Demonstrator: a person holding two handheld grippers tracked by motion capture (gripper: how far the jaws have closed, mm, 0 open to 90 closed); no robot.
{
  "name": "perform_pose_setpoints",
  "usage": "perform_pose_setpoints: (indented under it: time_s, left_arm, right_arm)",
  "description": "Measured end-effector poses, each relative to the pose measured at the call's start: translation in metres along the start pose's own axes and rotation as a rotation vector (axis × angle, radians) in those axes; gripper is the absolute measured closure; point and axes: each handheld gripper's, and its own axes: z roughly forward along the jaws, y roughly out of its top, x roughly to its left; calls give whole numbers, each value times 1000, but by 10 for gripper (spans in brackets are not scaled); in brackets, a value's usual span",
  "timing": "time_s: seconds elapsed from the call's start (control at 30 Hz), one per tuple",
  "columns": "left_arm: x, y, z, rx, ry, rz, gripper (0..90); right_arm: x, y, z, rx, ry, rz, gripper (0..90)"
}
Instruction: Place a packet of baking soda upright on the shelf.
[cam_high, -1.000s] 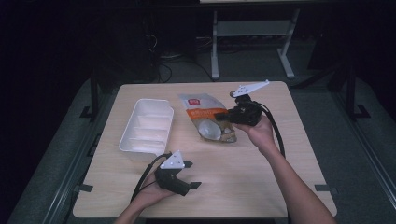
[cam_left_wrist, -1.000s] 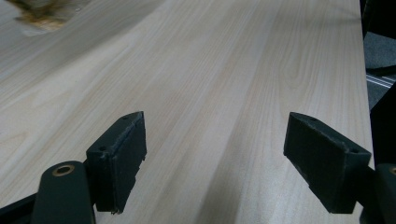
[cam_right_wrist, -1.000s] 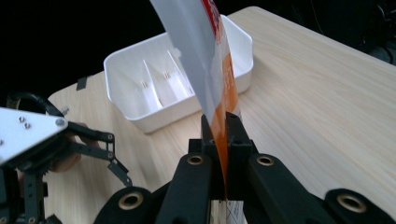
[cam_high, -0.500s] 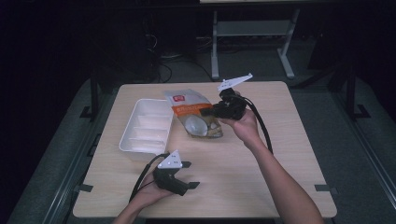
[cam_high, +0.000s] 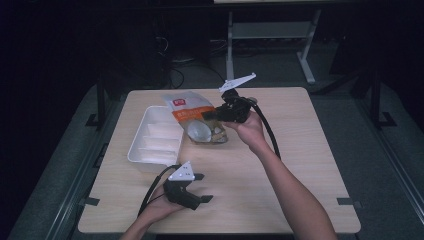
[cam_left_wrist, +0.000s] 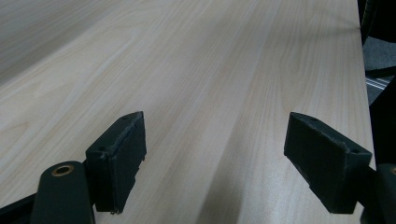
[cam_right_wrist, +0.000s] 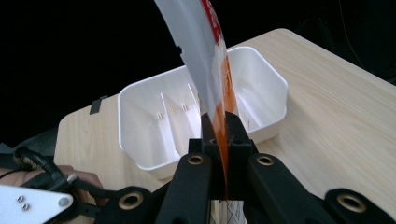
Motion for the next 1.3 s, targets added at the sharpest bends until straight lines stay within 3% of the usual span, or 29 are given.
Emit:
perform_pose_setpoints:
  time_s: [0.37, 0.9, 1.3]
  left_arm:
    - [2, -1, -2, -6, 5, -2, 207]
    - [4, -2, -7, -20, 2, -9, 207]
    - [3, -3, -7, -15, -1, -7, 207]
  right_arm:
    - [3, 18, 22, -14, 27, -15, 900]
    - [19, 46, 70, -15, 93, -50, 900]
    - [23, 47, 105, 10, 114, -45, 900]
